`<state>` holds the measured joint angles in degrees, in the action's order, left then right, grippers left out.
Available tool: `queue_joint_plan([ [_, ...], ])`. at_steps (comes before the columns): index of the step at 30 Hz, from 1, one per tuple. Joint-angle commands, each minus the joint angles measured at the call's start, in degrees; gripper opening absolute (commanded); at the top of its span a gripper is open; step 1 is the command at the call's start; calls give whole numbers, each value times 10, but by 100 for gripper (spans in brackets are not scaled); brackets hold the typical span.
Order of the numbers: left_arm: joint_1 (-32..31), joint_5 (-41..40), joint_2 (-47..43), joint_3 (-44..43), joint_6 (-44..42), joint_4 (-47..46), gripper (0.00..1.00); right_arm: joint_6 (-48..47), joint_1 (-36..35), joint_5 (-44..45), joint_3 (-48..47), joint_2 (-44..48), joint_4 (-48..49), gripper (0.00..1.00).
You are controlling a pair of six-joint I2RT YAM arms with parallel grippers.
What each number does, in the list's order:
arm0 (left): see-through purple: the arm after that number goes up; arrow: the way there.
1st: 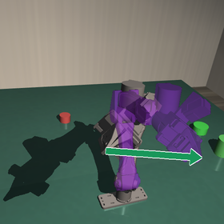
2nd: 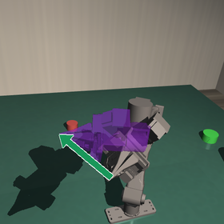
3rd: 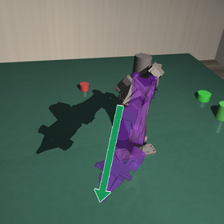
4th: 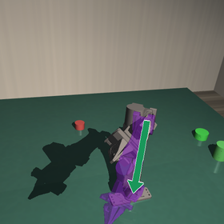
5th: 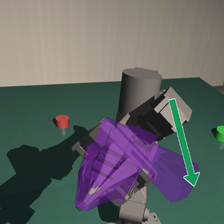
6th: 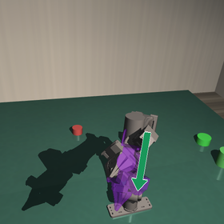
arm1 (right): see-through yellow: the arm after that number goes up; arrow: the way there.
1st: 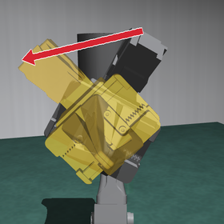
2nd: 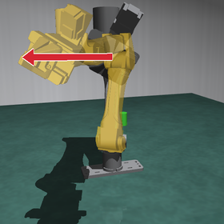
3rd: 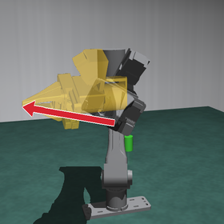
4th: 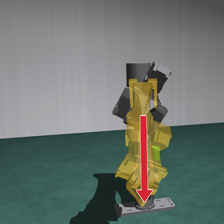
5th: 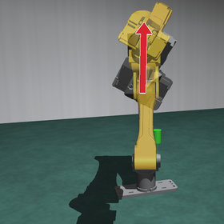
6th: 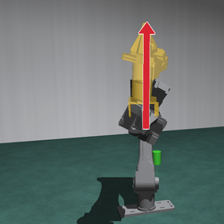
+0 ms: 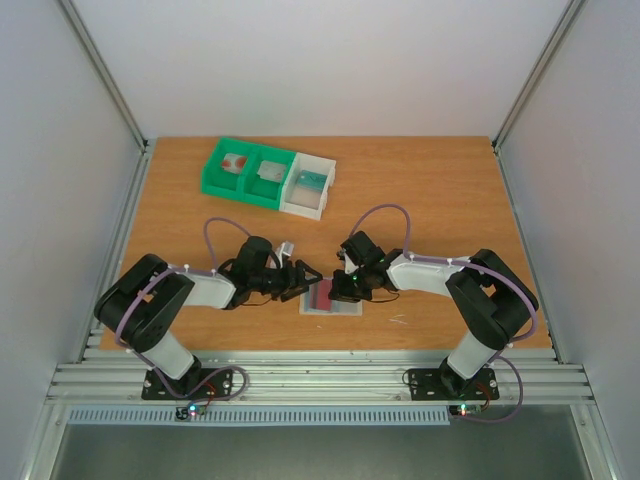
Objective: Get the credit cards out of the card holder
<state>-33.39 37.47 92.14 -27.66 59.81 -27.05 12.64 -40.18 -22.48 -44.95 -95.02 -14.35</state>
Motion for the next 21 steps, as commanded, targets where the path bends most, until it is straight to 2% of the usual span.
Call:
queue_joint_plan([
  [1,-10,9,10,-16,2,-38,69,0,-5,34,20,-19,-14,10],
  [7,-11,4,-1,-16,2,-30,69,0,-4,34,20,-18,-14,10],
  [15,-11,-39,-63,-27,-37,72,70,1,-4,35,22,-19,-12,10],
  [21,-11,-33,-58,-29,-33,56,70,0,-4,36,23,-17,-11,10],
])
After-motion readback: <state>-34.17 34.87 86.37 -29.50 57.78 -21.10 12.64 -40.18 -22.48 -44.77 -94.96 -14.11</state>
